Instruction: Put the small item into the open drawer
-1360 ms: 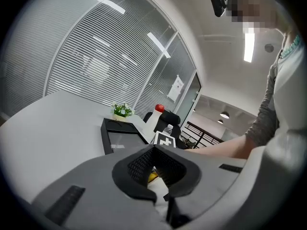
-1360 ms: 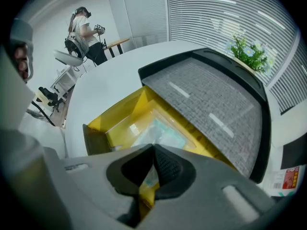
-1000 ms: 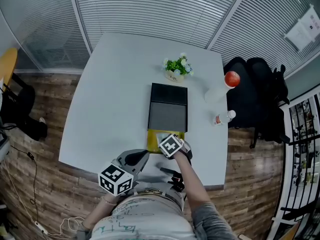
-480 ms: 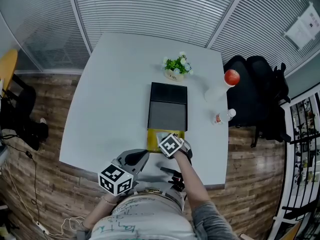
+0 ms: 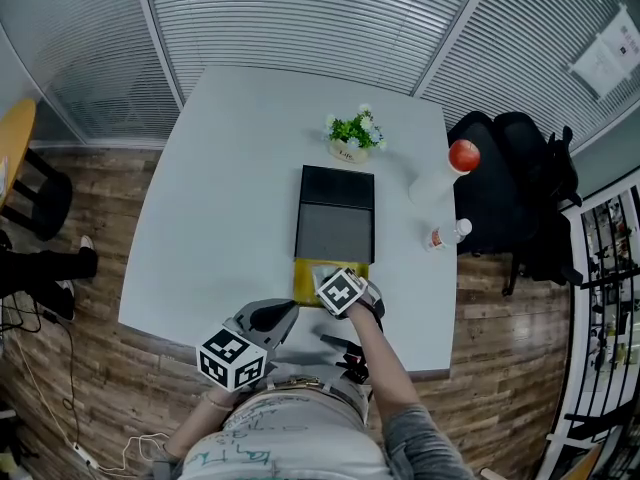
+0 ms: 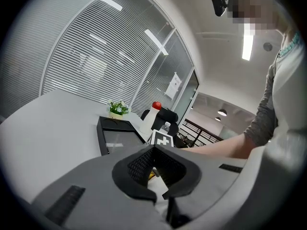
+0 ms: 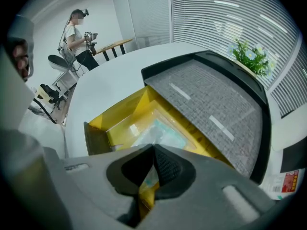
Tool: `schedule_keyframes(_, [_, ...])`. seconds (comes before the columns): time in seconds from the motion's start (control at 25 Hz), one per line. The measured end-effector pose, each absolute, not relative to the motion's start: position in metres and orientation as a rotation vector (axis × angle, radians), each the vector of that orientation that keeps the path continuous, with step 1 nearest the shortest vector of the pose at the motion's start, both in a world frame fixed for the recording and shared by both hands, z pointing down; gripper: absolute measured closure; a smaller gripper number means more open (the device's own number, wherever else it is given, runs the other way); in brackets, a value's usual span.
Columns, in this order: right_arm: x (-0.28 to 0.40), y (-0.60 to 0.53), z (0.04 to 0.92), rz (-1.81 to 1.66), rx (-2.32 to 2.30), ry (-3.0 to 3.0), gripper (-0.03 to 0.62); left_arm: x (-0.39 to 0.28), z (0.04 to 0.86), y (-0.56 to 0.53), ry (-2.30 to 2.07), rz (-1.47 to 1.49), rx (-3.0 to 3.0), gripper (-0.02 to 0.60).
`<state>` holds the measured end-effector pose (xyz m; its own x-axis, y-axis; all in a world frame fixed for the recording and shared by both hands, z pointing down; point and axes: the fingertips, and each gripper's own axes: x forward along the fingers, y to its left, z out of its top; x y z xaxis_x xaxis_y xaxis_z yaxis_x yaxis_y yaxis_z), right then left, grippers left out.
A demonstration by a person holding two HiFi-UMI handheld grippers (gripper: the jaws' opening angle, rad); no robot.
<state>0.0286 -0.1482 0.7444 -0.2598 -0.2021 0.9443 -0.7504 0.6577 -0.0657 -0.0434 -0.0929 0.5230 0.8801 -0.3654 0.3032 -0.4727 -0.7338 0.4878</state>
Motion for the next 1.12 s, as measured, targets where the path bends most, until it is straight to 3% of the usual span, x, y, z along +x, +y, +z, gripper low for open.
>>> schedule_keyframes(0.72, [0.027, -0.145, 0.741, 0.629, 0.745, -1.796, 0.568, -0.048, 0.518, -0.096, -0.642, 0.237, 2.490, 0.584])
schedule_keyframes(0.84, [0.033, -0.143, 0.738, 0.664, 0.764, -1.779, 0.538, -0.048, 0.516, -0.096, -0.644, 0.232, 2.496, 0.584])
schedule_keyframes(0.96, [0.032, -0.138, 0.735, 0.720, 0.769, -1.785, 0.459, -0.049, 0.515, -0.096, -0.652, 0.226, 2.498, 0.584])
schedule_keyframes(1.12, [0.035, -0.138, 0.721, 0.721, 0.812, -1.807, 0.437, -0.051, 0.514, -0.096, -0.656, 0.223, 2.497, 0.584])
